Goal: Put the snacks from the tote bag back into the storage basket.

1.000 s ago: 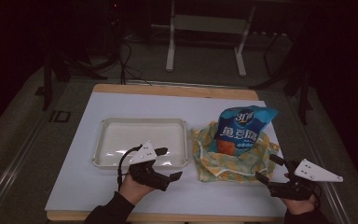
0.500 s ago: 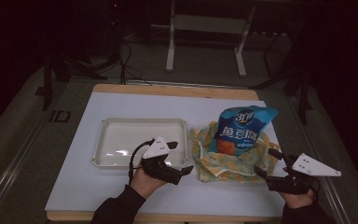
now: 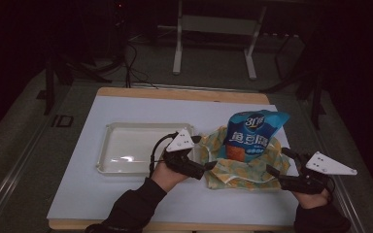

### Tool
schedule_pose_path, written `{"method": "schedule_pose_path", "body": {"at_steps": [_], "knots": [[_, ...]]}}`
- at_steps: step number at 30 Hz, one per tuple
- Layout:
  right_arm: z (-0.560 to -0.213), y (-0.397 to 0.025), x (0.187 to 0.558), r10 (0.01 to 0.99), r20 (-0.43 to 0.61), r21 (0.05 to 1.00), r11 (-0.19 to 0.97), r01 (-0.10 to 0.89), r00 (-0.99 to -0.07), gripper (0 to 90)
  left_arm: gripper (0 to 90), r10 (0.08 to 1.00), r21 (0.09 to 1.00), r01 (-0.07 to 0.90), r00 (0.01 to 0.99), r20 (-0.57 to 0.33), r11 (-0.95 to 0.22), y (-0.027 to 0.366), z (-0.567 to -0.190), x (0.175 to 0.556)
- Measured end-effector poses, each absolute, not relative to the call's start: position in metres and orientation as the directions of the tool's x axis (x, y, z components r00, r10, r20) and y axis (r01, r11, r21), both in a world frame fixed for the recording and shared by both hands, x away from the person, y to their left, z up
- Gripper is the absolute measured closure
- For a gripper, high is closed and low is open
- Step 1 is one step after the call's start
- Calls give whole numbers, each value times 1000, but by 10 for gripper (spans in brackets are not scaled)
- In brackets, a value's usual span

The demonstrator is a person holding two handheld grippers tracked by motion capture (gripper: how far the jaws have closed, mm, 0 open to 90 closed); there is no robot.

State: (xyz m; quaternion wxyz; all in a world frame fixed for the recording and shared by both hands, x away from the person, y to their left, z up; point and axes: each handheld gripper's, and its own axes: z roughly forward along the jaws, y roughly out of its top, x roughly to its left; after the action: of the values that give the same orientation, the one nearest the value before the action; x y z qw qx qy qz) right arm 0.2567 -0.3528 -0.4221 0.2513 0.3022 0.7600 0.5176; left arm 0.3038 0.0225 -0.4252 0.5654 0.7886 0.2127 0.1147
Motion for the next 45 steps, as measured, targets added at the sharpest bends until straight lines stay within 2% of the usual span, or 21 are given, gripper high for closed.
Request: {"method": "schedule_pose_path", "body": {"at_steps": [11, 20, 21, 28, 29, 32, 38, 39, 45], "knots": [[-424, -354, 268, 731, -57, 936, 277, 219, -680, 201, 77, 470, 946, 177, 882, -29, -273, -6, -414, 315], [-428, -354, 280, 741, -42, 936, 265, 233, -670, 240, 114, 472, 943, 220, 878, -80, -249, -18, -415, 337], [-428, -355, 283, 742, -33, 933, 263, 245, -669, 269, 124, 480, 943, 224, 874, -82, -247, -19, -416, 339], [-430, -357, 295, 768, -39, 934, 256, 251, -640, 321, 156, 466, 929, 271, 876, -129, -252, -29, -423, 358], [-430, -357, 297, 767, -39, 933, 257, 251, -640, 331, 170, 474, 930, 268, 872, -123, -253, -31, -425, 359], [-432, -356, 303, 771, -36, 931, 257, 259, -635, 363, 297, 459, 932, 272, 877, -139, -239, -32, -430, 363], [-434, -355, 312, 772, -31, 928, 258, 268, -634, 436, 360, 463, 932, 282, 874, -151, -229, -37, -436, 374], [-435, -353, 315, 772, -34, 925, 264, 272, -634, 459, 412, 468, 931, 281, 872, -145, -234, -38, -436, 374], [-437, -350, 322, 774, -59, 921, 286, 265, -630, 542, 560, 467, 930, 269, 875, -126, -251, -42, -438, 379]]}}
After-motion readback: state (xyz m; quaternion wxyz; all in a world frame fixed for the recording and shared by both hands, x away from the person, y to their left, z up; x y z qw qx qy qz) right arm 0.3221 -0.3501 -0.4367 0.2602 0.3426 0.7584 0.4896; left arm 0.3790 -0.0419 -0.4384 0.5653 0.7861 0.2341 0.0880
